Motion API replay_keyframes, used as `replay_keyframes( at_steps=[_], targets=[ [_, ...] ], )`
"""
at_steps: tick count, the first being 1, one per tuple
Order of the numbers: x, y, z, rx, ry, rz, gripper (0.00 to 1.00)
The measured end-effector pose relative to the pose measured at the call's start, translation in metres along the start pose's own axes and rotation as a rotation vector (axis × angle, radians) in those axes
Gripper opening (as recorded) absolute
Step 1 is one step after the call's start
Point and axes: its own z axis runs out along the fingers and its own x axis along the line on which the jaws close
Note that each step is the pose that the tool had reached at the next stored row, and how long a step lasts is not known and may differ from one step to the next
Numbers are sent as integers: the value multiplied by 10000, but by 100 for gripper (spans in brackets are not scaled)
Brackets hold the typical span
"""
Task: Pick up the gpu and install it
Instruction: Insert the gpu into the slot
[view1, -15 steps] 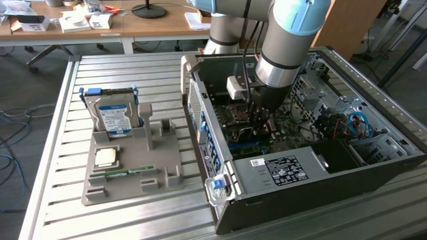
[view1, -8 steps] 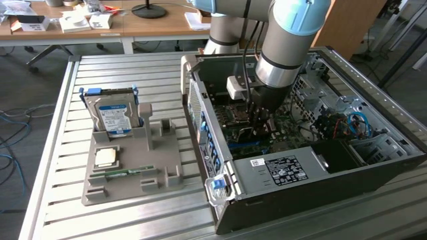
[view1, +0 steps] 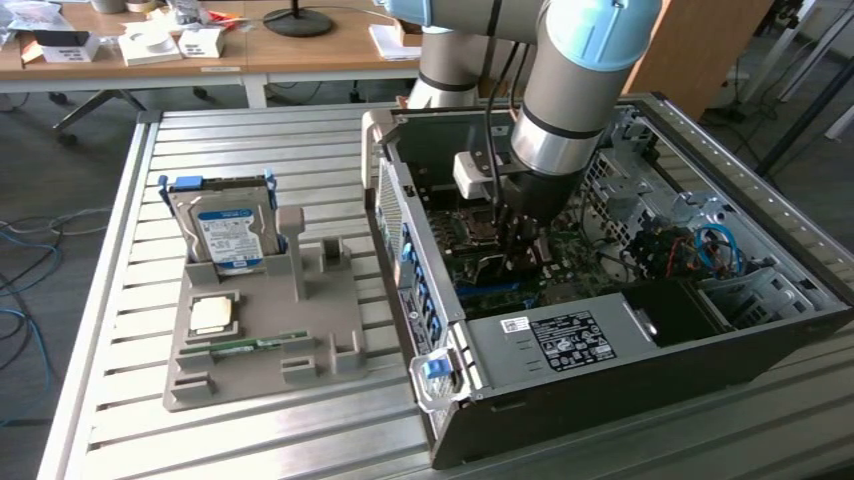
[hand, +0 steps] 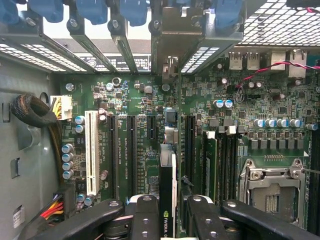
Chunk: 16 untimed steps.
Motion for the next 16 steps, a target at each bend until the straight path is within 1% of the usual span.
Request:
replay_keyframes(
  at_steps=[16],
  targets=[
    [0, 6, 0, -1, 0, 1, 27]
  ],
)
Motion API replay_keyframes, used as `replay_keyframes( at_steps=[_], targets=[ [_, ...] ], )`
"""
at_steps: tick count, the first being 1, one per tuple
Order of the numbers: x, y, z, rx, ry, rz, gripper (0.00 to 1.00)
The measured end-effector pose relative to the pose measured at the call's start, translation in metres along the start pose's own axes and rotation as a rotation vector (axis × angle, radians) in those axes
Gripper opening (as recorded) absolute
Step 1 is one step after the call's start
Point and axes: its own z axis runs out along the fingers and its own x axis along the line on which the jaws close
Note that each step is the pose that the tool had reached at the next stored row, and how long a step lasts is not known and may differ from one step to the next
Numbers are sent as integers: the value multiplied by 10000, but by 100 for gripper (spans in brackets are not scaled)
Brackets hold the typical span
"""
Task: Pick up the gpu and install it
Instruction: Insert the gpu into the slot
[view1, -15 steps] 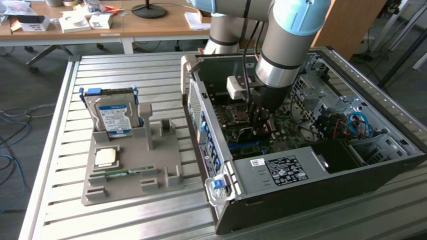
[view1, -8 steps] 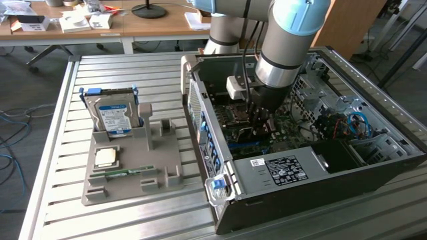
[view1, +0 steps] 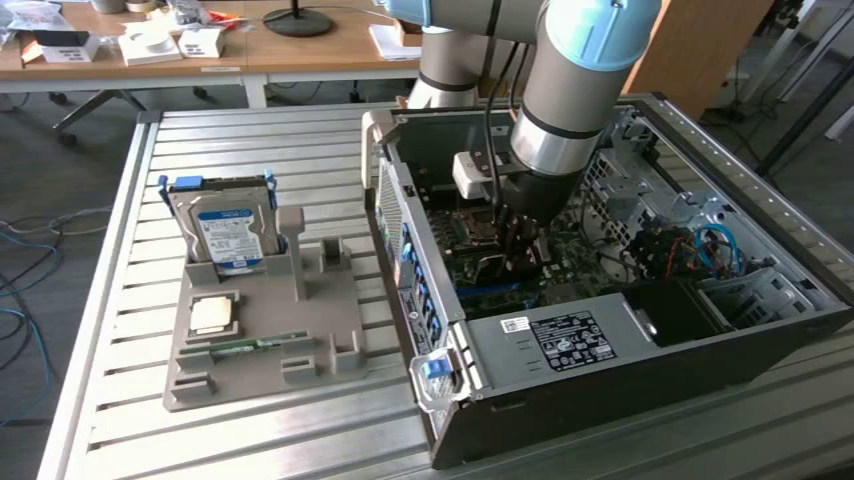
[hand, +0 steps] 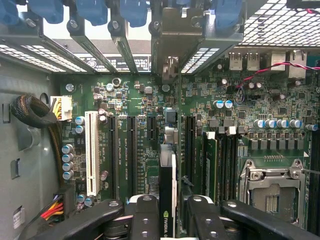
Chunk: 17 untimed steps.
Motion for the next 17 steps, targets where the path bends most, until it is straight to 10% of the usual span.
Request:
replay_keyframes(
  at_steps=[9, 17],
  targets=[
    [-1, 0, -26, 1, 1, 0, 33],
    [-8, -1, -243, 2, 0, 0, 33]
  ],
)
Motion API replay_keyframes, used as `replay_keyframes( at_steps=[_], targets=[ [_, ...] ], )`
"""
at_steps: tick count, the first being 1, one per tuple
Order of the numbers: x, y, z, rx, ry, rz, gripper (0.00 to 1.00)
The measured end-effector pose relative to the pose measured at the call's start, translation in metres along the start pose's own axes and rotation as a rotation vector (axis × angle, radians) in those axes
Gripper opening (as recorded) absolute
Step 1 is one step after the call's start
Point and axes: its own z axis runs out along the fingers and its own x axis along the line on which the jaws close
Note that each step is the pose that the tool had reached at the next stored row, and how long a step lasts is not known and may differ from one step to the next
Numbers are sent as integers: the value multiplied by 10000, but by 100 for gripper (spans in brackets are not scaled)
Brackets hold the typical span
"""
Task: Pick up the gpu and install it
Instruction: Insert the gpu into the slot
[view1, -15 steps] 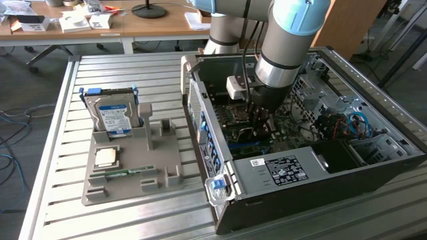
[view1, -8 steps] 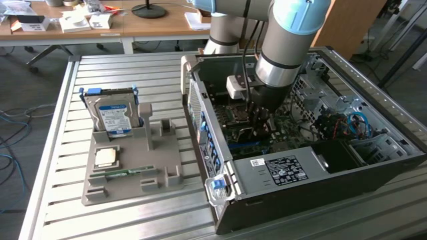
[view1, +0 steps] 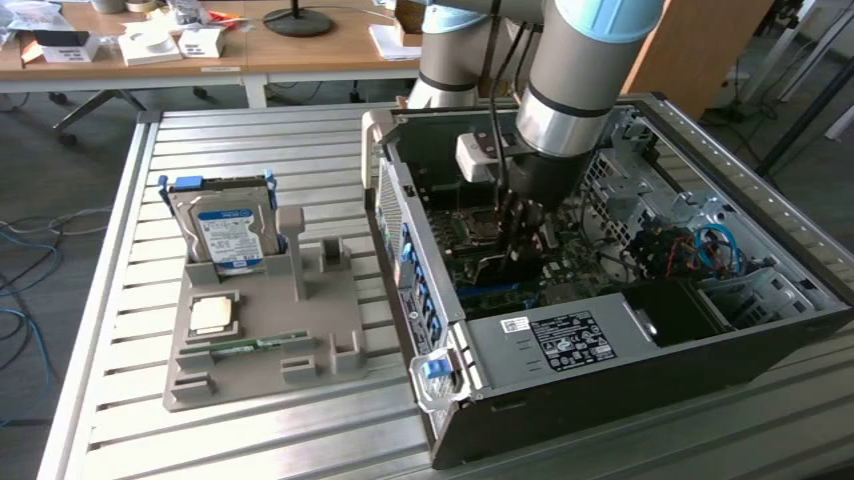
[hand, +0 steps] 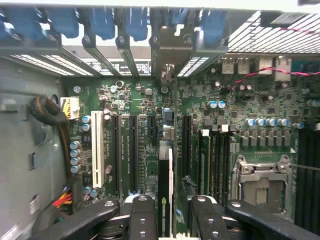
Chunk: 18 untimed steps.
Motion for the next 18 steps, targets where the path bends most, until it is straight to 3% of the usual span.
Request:
replay_keyframes(
  at_steps=[9, 18],
  targets=[
    [-10, 0, -276, -1, 0, 1, 33],
    [-16, 0, -472, -1, 0, 0, 33]
  ],
)
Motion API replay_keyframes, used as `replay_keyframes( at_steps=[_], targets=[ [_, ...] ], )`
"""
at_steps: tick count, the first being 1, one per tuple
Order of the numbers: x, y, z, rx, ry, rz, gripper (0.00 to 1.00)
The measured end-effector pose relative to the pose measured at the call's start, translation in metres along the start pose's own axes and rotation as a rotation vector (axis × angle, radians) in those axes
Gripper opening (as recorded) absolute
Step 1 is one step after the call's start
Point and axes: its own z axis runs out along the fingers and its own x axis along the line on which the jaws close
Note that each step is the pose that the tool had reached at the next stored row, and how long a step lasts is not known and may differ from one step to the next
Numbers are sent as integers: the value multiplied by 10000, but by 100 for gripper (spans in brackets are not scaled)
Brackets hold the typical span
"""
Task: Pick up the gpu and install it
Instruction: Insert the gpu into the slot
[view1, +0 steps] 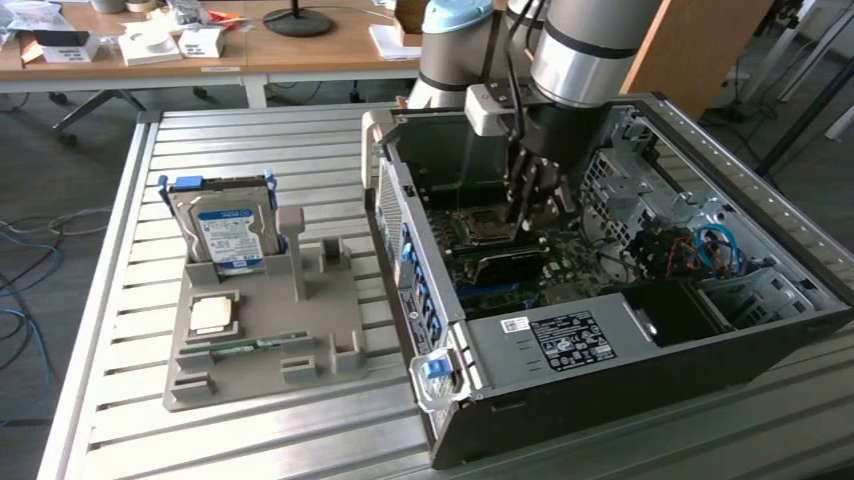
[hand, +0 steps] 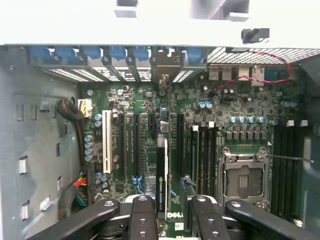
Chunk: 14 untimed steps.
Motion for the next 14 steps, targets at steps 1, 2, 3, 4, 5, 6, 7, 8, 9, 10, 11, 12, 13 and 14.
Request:
replay_keyframes(
  at_steps=[1, 2, 3, 4, 5, 6, 7, 8, 9, 10, 11, 12, 13, 14],
  targets=[
    [-1, 0, -17, 0, 0, 0, 33],
    [-1, 0, -37, 1, -1, 0, 33],
    [-2, 0, -59, 1, 0, 0, 33],
    [-3, 0, -79, 0, 0, 0, 33],
    [-3, 0, -98, 1, 0, 0, 33],
    [-4, 0, -114, 0, 0, 0, 33],
    [-4, 0, -126, 0, 0, 0, 33],
    [-5, 0, -133, 1, 0, 0, 33],
    [-5, 0, -140, 0, 1, 0, 33],
    [-5, 0, -150, 0, 1, 1, 33],
    [-6, 0, -165, 0, 1, 0, 33],
    [-6, 0, -180, 0, 2, 0, 33],
    [-7, 0, -193, 0, 1, 0, 33],
    [-7, 0, -205, 1, 0, 0, 33]
  ],
)
